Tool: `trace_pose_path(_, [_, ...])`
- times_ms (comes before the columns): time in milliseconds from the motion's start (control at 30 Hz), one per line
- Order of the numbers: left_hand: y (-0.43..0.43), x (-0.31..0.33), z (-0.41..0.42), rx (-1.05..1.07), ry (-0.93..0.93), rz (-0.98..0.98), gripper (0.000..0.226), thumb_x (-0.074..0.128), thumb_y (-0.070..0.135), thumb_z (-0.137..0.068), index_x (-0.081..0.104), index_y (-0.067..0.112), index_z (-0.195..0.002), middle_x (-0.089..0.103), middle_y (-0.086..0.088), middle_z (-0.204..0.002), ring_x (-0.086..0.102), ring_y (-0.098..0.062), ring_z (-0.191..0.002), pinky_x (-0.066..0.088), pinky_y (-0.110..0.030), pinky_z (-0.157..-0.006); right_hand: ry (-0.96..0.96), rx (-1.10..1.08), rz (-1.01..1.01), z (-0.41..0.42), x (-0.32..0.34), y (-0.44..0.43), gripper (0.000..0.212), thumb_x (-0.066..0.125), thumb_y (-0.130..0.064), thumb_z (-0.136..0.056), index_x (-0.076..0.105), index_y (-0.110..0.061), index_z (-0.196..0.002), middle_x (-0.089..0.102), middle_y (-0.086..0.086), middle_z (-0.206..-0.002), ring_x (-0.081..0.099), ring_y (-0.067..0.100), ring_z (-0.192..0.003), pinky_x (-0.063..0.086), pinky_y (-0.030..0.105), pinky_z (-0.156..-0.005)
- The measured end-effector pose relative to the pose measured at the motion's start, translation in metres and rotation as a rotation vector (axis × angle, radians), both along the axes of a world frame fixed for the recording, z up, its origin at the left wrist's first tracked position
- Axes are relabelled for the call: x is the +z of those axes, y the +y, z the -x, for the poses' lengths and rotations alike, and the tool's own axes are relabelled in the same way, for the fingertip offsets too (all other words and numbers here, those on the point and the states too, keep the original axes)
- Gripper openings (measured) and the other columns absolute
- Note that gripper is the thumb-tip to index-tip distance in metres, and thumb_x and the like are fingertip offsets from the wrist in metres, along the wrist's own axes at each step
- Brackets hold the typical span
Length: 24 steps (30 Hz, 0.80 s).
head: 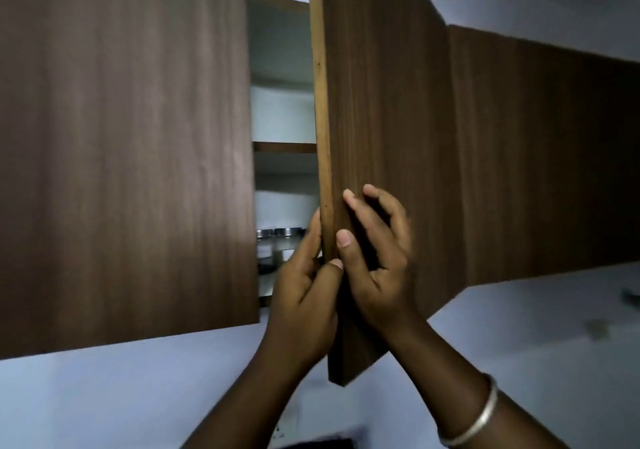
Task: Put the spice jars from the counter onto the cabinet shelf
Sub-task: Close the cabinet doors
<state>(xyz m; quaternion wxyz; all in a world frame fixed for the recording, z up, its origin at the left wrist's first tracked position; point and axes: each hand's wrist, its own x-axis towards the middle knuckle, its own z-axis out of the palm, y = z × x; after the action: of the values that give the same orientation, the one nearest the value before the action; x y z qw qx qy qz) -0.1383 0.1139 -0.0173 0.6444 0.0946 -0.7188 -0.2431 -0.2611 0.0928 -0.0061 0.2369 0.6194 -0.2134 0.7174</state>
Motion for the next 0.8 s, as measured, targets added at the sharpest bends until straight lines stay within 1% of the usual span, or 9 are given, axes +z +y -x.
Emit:
trace_pose_path(133, [-0.036,0.005,-0.032,0.212,-0.083,-0.011,0.058,0.045,0.020,-0.097,0.047,0.022,-0.155,0.072,0.012,-0.126,0.071,-0.008,-0.111,0.061,-0.027,-0.091,0.087,-0.094,-0.010,-0.020,-0.008,-0.055,0.044,0.052,-0.024,-0.101,0.057,-0.011,-0.144,0.048,0.014,-0.155,0.038,0.032,-0.149,0.039,0.055,-0.115])
trace_pose_path(233, [-0.066,0.008,-0.052,0.524,-0.203,0.136,0.053,0.047,0.026,-0.099,0.047,0.025,-0.152,0.062,0.012,-0.130,0.062,0.008,-0.112,0.055,-0.017,-0.093,0.112,-0.122,-0.026,-0.035,-0.010,-0.084,0.046,0.048,-0.022,-0.102,0.053,-0.009,-0.147,0.047,0.015,-0.157,0.036,0.032,-0.151,0.039,0.058,-0.113])
trace_pose_path(267, [-0.077,0.008,-0.061,0.671,-0.255,0.202,0.053,0.047,0.032,-0.099,0.048,0.024,-0.151,0.059,0.010,-0.127,0.059,0.009,-0.109,0.054,-0.019,-0.090,0.110,-0.133,-0.039,-0.040,-0.009,-0.091,0.047,0.047,-0.022,-0.103,0.052,-0.008,-0.147,0.047,0.015,-0.157,0.036,0.032,-0.151,0.038,0.059,-0.113])
trace_pose_path(333, [-0.098,0.008,-0.078,0.973,-0.349,0.369,0.057,0.048,0.039,-0.096,0.057,0.012,-0.145,0.062,-0.005,-0.125,0.060,-0.010,-0.110,0.056,-0.039,-0.088,0.111,-0.187,-0.072,-0.047,-0.006,-0.104,0.048,0.045,-0.021,-0.103,0.051,-0.007,-0.149,0.045,0.013,-0.159,0.034,0.031,-0.152,0.037,0.058,-0.115])
trace_pose_path(400, [-0.115,0.007,-0.094,1.193,-0.378,0.483,0.061,0.049,0.041,-0.095,0.060,0.005,-0.143,0.062,-0.020,-0.134,0.056,-0.034,-0.125,0.050,-0.056,-0.102,0.123,-0.252,-0.113,-0.050,-0.003,-0.116,0.049,0.048,-0.016,-0.101,0.049,-0.007,-0.150,0.041,0.011,-0.161,0.032,0.030,-0.153,0.035,0.055,-0.116])
trace_pose_path(467, [-0.128,0.007,-0.107,1.298,-0.417,0.474,0.069,0.044,0.049,-0.098,0.051,0.006,-0.153,0.051,-0.021,-0.155,0.037,-0.038,-0.149,0.029,-0.055,-0.120,0.157,-0.307,-0.136,-0.052,-0.002,-0.129,0.052,0.051,-0.014,-0.099,0.048,-0.008,-0.151,0.039,0.011,-0.163,0.030,0.030,-0.154,0.032,0.054,-0.115])
trace_pose_path(533, [-0.139,0.003,-0.116,1.346,-0.496,0.429,0.078,0.034,0.057,-0.101,0.036,0.008,-0.162,0.029,-0.017,-0.171,0.020,-0.037,-0.161,0.015,-0.053,-0.128,0.200,-0.361,-0.130,-0.052,-0.003,-0.143,0.053,0.052,-0.013,-0.098,0.048,-0.007,-0.151,0.039,0.011,-0.163,0.030,0.031,-0.154,0.033,0.053,-0.116])
trace_pose_path(633, [-0.154,-0.003,-0.124,1.400,-0.604,0.400,0.083,0.024,0.061,-0.102,0.022,0.008,-0.165,0.010,-0.014,-0.176,0.007,-0.038,-0.163,0.013,-0.060,-0.129,0.251,-0.412,-0.127,-0.053,-0.012,-0.163,0.056,0.047,-0.016,-0.100,0.041,-0.008,-0.155,0.032,0.010,-0.166,0.024,0.030,-0.156,0.027,0.051,-0.121])
trace_pose_path(800, [-0.183,-0.008,-0.126,1.523,-0.642,0.458,0.086,0.014,0.067,-0.104,0.016,0.008,-0.167,0.007,-0.015,-0.177,0.004,-0.039,-0.163,0.009,-0.061,-0.130,0.267,-0.507,-0.094,-0.056,-0.025,-0.192,0.061,0.042,-0.020,-0.101,0.030,-0.011,-0.160,0.024,0.010,-0.170,0.014,0.028,-0.159,0.018,0.049,-0.126])
